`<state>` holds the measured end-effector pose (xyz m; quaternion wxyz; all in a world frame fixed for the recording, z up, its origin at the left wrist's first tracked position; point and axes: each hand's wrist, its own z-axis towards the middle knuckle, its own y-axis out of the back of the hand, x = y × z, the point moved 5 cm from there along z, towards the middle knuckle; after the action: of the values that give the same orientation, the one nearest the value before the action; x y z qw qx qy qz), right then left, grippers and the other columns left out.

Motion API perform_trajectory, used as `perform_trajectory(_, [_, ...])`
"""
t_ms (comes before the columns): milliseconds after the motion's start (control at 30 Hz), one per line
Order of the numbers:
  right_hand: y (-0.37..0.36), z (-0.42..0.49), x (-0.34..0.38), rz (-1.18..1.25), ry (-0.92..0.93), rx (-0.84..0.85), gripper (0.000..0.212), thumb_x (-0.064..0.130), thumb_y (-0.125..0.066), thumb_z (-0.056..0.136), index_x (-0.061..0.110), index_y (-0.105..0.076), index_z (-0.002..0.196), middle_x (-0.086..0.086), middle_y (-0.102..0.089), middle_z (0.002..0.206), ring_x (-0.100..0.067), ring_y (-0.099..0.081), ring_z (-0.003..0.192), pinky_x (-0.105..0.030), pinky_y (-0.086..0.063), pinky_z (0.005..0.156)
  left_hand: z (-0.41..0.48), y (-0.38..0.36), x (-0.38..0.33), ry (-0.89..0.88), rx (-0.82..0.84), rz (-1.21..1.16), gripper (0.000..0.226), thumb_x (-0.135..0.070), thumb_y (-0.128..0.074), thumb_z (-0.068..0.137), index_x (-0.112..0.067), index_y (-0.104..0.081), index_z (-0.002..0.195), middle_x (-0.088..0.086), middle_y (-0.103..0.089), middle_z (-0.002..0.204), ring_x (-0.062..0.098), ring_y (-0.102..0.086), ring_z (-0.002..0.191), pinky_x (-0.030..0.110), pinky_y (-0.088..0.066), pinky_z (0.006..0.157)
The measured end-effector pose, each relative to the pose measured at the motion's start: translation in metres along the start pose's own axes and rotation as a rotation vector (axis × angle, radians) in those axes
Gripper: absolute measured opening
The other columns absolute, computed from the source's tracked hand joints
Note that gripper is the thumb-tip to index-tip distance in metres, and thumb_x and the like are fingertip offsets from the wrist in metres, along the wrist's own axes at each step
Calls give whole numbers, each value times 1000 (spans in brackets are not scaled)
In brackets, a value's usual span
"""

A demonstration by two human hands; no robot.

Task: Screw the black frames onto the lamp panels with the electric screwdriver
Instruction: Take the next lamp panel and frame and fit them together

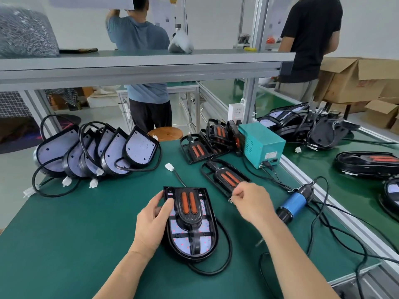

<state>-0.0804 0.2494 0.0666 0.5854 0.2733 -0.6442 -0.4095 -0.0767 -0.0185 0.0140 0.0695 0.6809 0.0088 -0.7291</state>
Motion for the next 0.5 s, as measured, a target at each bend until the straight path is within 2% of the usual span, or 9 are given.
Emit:
perform_trajectory(67, [17, 8, -20, -115, -40, -25, 15, 15, -61, 96, 22, -70, 106, 3, -71, 109, -21, -64, 98, -31, -53, 83, 0, 0, -1, 1, -19, -12, 56, -56, -63, 76, -30, -63, 126, -17, -76, 90, -1, -70, 91, 28, -51, 89])
perform_trajectory(167, [29, 16, -42, -273, -93, 51, 20, 10, -60, 93, 16, -71, 108, -2, -70, 115, -26, -64, 107, -35, -54, 88, -1, 0, -3, 8, -42, -12, 58, -59, -63, 73, -30, -65, 122, -15, -77, 92, 1, -72, 91, 28, -51, 87])
perform_trajectory(300, [27, 21, -48, -361, -69, 136, 17, 7, -66, 87, 9, -76, 101, -8, -74, 111, -28, -68, 108, -40, -58, 89, -1, 2, -3, 16, -69, -1, 52, -58, -63, 75, -31, -68, 118, -9, -77, 92, 5, -72, 89, 30, -53, 87])
perform_trajectory(367, [23, 21, -46, -331, -40, 140, 6, 15, -69, 91, 19, -72, 93, 1, -72, 109, -24, -66, 105, -35, -55, 86, -1, 2, -4, 29, -74, -8, 44, -51, -64, 79, -30, -69, 116, -10, -77, 94, 4, -72, 89, 31, -53, 88])
perform_trajectory(433, [19, 20, -46, -298, -15, 143, 12, 20, -69, 93, 31, -64, 89, 7, -68, 108, -18, -62, 103, -31, -51, 82, -3, 2, -6, 56, -76, -26, 40, -48, -63, 79, -29, -69, 113, -11, -77, 96, 6, -72, 91, 32, -53, 88])
perform_trajectory(500, [15, 21, -47, -292, 14, 142, 15, 20, -67, 95, 33, -61, 89, 8, -67, 108, -17, -61, 100, -31, -51, 81, -5, 3, -10, 74, -111, 9, 41, -50, -62, 78, -29, -69, 112, -4, -76, 96, 12, -70, 92, 36, -53, 89])
